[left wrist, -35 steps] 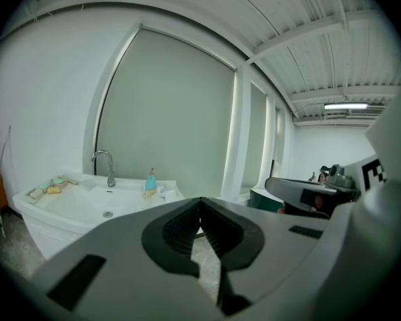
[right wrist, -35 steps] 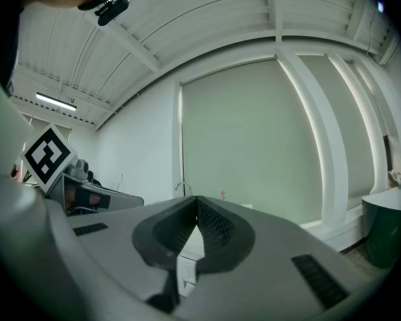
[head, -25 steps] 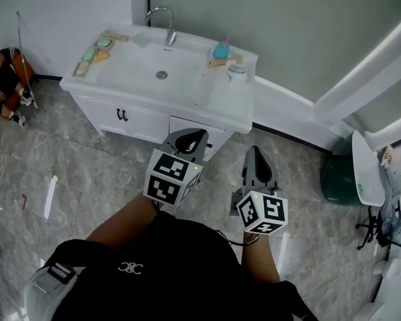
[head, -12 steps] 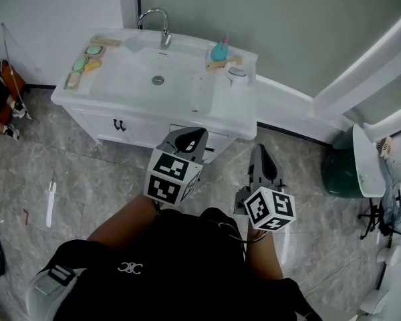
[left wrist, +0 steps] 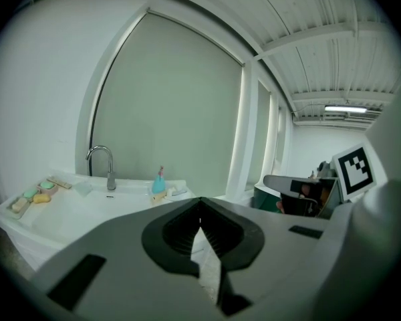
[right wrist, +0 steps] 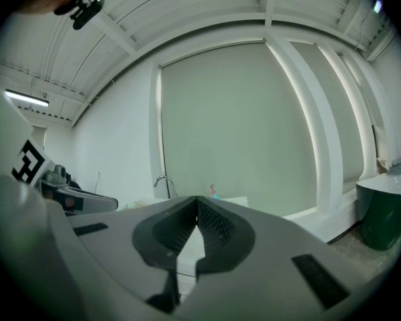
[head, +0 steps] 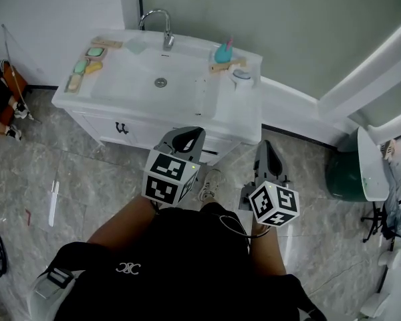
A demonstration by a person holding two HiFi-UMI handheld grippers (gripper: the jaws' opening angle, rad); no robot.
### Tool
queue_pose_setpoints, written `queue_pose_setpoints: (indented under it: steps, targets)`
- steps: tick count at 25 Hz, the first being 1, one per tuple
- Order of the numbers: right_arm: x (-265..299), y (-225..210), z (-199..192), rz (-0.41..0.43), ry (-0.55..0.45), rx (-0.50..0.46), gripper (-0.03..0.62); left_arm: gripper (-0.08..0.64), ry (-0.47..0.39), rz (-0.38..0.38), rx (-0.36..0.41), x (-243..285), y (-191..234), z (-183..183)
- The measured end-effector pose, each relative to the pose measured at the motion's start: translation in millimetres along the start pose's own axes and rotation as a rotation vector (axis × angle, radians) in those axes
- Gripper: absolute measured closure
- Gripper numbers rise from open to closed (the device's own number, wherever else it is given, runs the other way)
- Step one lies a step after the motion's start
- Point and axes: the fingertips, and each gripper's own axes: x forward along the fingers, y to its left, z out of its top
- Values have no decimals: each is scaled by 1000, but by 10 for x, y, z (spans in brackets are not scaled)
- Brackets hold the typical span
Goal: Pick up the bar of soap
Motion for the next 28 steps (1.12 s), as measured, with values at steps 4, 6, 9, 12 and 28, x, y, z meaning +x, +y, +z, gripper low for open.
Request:
queue_pose_setpoints:
  steps: [4, 6, 9, 12, 28]
  targets:
    - [259, -114, -7, 13, 18, 1, 584, 552, 7, 30, -10, 119, 110, 14]
    - [360, -158, 11, 19, 12, 10, 584, 552, 17, 43, -10, 185, 166, 1]
    - [520, -233, -4, 30, 11, 13, 584, 552, 20, 62, -5, 298, 243, 11]
    - [700, -337, -48, 49, 23, 27, 584, 552, 24, 76, -2, 456, 295, 39]
    - [2105, -979, -162, 170, 160, 37, 543, 552, 83, 132, 1, 1702, 627, 370]
